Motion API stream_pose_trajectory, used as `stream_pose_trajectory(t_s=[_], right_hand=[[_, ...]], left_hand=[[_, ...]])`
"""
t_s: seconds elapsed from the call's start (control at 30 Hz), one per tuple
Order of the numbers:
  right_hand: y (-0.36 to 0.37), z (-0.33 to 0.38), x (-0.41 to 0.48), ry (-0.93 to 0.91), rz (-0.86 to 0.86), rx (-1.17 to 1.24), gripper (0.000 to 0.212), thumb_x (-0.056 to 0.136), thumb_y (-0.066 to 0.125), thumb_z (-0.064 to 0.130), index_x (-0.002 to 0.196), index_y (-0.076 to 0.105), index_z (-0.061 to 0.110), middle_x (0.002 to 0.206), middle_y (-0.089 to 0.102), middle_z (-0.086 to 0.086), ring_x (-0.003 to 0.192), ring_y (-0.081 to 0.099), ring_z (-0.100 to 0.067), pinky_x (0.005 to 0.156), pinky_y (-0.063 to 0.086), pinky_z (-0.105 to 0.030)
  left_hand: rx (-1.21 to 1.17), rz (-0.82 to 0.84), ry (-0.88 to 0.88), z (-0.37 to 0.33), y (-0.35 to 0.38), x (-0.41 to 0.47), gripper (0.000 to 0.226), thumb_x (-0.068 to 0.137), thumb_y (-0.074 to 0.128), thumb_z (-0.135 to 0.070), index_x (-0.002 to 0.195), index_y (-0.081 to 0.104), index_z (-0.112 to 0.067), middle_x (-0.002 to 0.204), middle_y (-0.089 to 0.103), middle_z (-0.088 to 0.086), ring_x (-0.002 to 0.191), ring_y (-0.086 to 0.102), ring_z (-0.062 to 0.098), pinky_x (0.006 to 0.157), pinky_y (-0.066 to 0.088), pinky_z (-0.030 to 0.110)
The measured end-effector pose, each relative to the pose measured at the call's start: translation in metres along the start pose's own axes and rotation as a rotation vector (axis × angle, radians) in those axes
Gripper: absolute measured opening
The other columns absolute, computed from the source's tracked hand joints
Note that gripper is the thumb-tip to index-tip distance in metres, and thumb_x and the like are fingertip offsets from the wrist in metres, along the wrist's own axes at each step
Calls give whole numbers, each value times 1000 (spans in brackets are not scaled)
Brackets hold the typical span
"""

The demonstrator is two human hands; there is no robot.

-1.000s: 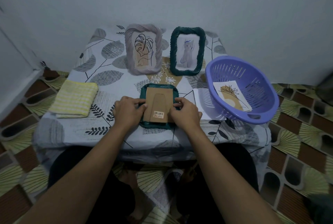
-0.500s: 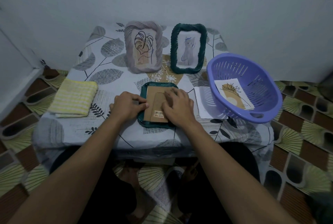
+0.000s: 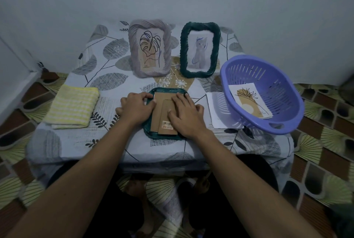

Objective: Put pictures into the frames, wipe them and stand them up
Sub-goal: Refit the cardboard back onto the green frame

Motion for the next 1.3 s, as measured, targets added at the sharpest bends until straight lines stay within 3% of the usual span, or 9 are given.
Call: stream_pose_trajectory(t_s=[0.13,0.33,0.57,0.7,0.9,1.07,1.3], right_hand=[[1,0,1,-11,4,-11,59,100,38,44,154,31,21,165,21,4,152,11,-13,112,14,-46],[2,0,1,-23,8,-46,64,95,40,50,153,32,23,165,20,4,151,12,-14,112,13,-48],[1,4,0,-23,18,-97,70,89,35,54,151,34,23,164,22,3,151,14,-17,112,17,-52],[2,3,1,-27,12,-112,65,92,39,52,150,34,22,163,23,2,150,16,-18,111,18,-52],[3,2,2,-28,15,-108,62,93,41,52,148,35,23,162,24,2,149,16,-18,110,18,-52],[4,2,2,-26,10,-118,59,95,41,50,148,35,24,162,24,3,148,16,-17,109,18,-51],[5,2,1,-36,23,-146,67,91,32,53,150,31,21,162,22,0,149,15,-19,109,19,-53]], left_hand=[[-5,-53,-16,-4,8,4,30,94,52,-53,116,67,-38,133,52,3,127,36,33,95,27,49],[-10,-116,-10,-4,12,7,17,90,61,-50,97,73,-39,124,56,-1,119,39,31,93,30,47],[16,-131,-77,-10,-1,22,17,87,66,-49,76,71,-37,98,62,-7,117,42,30,82,21,40],[-11,-150,-62,-11,-2,34,19,80,75,-51,83,64,-35,113,63,-1,120,47,29,85,25,42],[8,-9,2,-9,-5,44,35,86,70,-50,120,67,-44,133,62,-3,131,41,31,100,28,44],[48,48,15,-7,-7,51,32,87,67,-54,118,68,-46,130,65,-4,129,44,31,102,30,43],[-81,59,56,-6,-10,57,32,76,81,-42,108,75,-40,115,72,-4,117,59,23,103,45,44]])
Point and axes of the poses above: each hand's wrist, its own x-axis towards the middle knuckle, its own y-axis out of the palm, z = x × y, the point moved 1 cm from there along x, towards the middle knuckle
